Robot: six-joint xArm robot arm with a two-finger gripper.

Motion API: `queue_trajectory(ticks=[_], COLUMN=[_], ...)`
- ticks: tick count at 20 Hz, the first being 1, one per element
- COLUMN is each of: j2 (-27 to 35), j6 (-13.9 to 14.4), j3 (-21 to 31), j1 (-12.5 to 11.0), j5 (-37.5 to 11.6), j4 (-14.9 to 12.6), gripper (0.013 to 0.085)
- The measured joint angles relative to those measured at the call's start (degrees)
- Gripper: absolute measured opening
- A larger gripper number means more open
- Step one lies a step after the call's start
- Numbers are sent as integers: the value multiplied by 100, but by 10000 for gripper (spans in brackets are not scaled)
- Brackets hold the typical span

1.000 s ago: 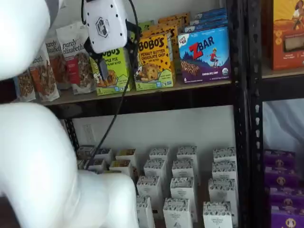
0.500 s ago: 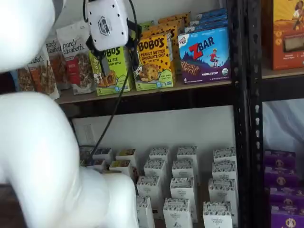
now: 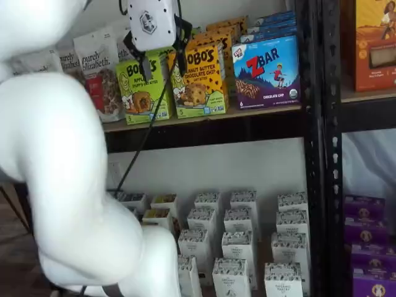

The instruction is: Pick up the orange box on the top shelf, the fifth box from the left

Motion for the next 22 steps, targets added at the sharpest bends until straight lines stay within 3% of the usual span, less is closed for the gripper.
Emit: queue_trajectory(ticks=[5,11,17,22], j2=[420,618,799,812], j6=[28,166,264,200], j3=[-247,-403,-565,-493], j1=[68,207,311,241], j5=[-276,-570,-554,-599], j4=[-175,-140,-214,-190], gripper=[850,850,850,850])
